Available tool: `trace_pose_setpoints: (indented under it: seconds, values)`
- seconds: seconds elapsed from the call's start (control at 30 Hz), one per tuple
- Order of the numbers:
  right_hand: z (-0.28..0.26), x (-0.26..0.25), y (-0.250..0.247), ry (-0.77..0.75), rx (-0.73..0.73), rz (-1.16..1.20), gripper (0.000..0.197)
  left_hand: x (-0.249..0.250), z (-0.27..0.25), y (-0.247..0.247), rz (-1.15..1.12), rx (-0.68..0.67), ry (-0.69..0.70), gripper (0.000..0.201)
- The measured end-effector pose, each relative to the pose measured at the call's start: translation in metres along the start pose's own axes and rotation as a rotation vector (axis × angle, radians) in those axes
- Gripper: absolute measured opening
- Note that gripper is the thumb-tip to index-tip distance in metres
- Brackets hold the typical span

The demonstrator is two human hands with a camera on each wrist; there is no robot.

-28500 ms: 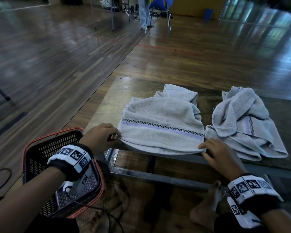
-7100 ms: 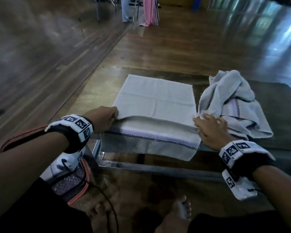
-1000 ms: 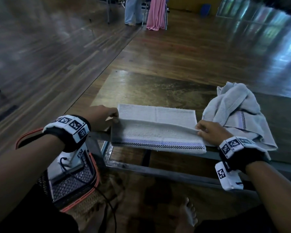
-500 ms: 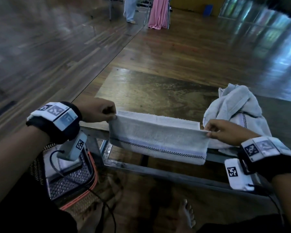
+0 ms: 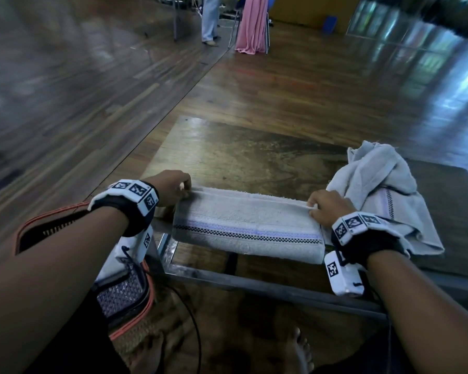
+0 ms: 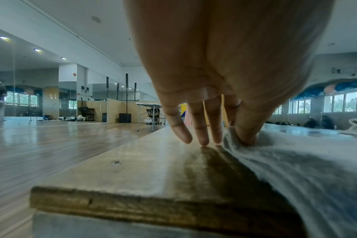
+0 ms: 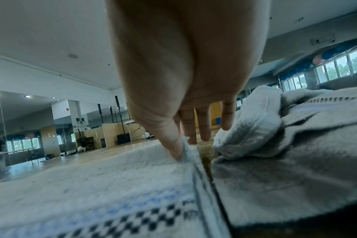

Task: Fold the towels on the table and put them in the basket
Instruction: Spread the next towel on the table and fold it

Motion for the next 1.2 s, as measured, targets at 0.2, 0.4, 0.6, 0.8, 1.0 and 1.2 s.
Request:
trace_pose_setpoints:
  seconds: [0.2,0.4,0.6,0.8,1.0,1.2]
  values:
    - [-0.011,0.003,-0.015,-0.029,0.174,0.082,0.011,0.001,0.000,-0.008,0.002,0.099,0.031,0.013]
    - [-0.033,0.005,-0.067,-0.172,0.805,0.293,0.013,0.013,-0.019,-0.057,-0.073,0.636,0.200,0.011]
    - [-0.047,0.016,-0.074,-0.307,0.916,0.327,0.014,0.019,-0.037,-0.080,-0.057,0.960,0.349,0.011]
    - [-0.042,0.032,-0.012,-0.293,-0.060,0.160,0.017,-0.002,-0.037,-0.015,0.137,-0.033,0.122,0.012]
    - [-0.034,0.040,-0.005,-0.188,-0.028,0.268,0.015,-0.012,-0.031,-0.013,0.066,0.066,0.071,0.010]
    - [-0.025,0.031,0.010,-0.179,-0.035,0.125,0.026,0.005,-0.022,-0.001,0.048,-0.050,0.155,0.011]
Point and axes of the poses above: each hand's wrist, its own z-axis towards the middle knuckle, its own y-axis out of the palm, x = y × z, the point moved 2 cm from there along z, towards the middle knuckle, and after that the axes turned 6 degrees about y, right-handed, at the moved point
